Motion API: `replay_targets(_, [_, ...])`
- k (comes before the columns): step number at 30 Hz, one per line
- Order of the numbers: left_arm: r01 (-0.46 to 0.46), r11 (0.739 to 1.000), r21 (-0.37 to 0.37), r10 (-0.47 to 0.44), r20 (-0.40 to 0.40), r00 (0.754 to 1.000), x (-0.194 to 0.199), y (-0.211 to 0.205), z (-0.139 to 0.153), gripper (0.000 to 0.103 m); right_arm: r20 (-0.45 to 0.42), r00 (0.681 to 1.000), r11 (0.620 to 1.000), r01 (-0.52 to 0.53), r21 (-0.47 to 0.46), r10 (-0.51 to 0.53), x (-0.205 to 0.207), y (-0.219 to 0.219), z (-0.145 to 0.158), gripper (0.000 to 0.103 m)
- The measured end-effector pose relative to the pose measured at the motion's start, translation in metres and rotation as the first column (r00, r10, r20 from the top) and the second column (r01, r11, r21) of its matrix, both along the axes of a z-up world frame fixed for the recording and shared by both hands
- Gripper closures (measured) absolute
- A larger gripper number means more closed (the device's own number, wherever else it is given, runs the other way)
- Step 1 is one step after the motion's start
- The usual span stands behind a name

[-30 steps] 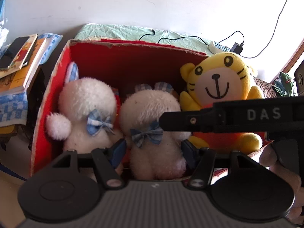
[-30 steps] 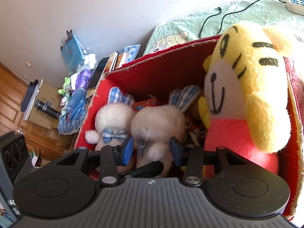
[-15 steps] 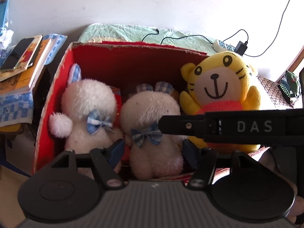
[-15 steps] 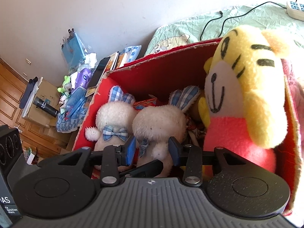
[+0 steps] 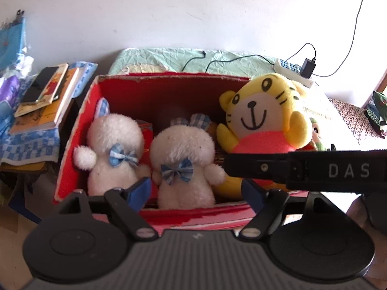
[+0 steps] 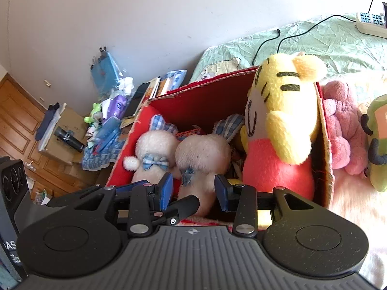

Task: Organize objects
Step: 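Lower the white plush into the box beside the bunny and open the right gripper, then withdraw the right gripper from the box toward the green bean plush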

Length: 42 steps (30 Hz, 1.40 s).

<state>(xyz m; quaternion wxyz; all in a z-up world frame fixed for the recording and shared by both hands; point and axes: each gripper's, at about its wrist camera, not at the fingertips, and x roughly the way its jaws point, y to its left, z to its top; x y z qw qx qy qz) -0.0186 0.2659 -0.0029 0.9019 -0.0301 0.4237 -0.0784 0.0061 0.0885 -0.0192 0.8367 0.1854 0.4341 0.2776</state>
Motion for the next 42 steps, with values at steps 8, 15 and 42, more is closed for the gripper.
replay_targets(8, [-0.072,0.997,0.035,0.071,0.027,0.997,-0.027,-0.018,0.014,0.014,0.027,0.995,0.995,-0.094,0.033,0.093,-0.019,-0.014,0.011,0.06])
replay_targets(15, [-0.131,0.991,0.026,0.131,-0.004,0.991,-0.048,-0.036,0.009,0.013,0.035,0.985,0.986,-0.168,0.013,0.167,-0.035,-0.027,0.012,0.06])
replay_targets(42, [-0.061,0.995,0.073,0.074,-0.198,0.977,-0.043,-0.159,-0.05,0.008,-0.093,0.986,0.987,-0.145,-0.065,0.138,-0.049,-0.131,-0.036,0.06])
